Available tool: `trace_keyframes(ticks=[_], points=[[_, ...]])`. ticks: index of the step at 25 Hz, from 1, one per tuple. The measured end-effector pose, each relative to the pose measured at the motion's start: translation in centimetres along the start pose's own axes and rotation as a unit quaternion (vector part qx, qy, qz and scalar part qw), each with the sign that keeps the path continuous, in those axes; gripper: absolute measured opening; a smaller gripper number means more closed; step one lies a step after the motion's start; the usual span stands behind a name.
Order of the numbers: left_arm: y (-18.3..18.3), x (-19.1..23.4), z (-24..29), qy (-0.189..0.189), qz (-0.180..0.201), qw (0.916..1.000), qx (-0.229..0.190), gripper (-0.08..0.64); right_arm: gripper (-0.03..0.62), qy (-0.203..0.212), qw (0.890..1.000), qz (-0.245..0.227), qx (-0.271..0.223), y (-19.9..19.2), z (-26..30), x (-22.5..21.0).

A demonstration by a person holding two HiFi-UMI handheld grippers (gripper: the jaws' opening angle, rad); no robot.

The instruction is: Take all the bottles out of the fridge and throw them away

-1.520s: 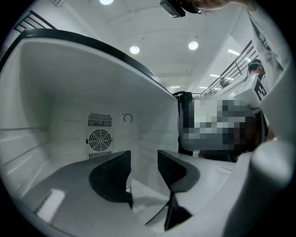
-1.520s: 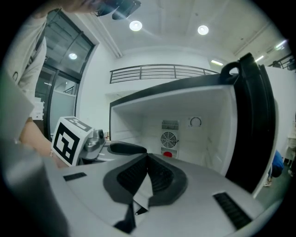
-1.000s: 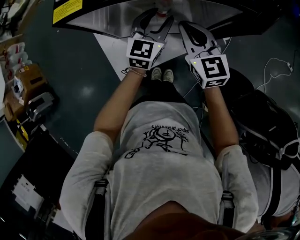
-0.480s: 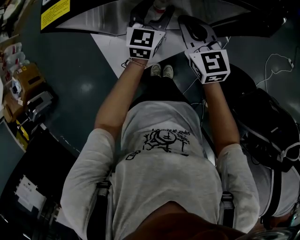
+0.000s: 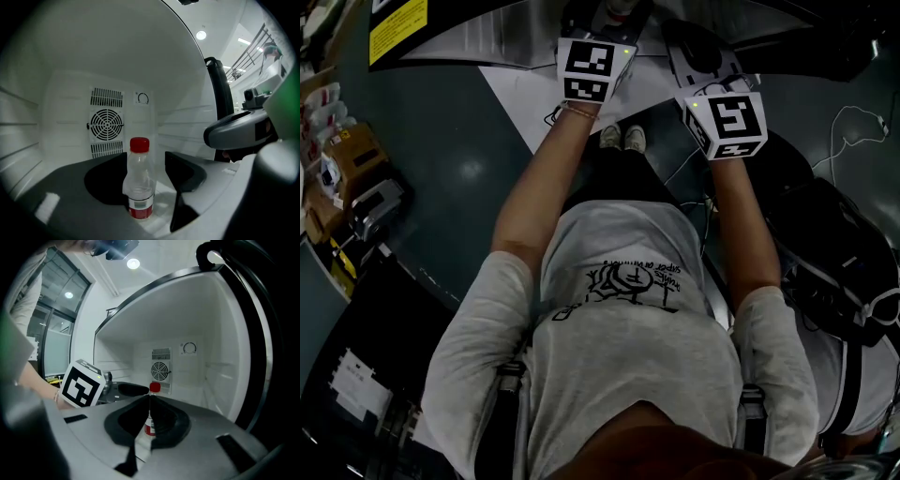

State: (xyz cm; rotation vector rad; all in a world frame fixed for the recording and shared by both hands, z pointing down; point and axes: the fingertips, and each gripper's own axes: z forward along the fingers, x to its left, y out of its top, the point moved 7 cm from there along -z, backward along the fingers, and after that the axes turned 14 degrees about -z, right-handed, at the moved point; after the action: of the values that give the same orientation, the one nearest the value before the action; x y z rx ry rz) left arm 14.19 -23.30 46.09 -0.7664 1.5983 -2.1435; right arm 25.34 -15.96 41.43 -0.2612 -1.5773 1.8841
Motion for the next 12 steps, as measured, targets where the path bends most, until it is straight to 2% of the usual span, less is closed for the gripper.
trace_keyframes(ticks=[12], points=[[1.3, 0.0, 1.3, 0.017, 0.025, 0.9995, -0.01, 0.238, 0.009, -0.004, 1.0, 0.003, 0.005, -0.6, -0.6, 0.0]])
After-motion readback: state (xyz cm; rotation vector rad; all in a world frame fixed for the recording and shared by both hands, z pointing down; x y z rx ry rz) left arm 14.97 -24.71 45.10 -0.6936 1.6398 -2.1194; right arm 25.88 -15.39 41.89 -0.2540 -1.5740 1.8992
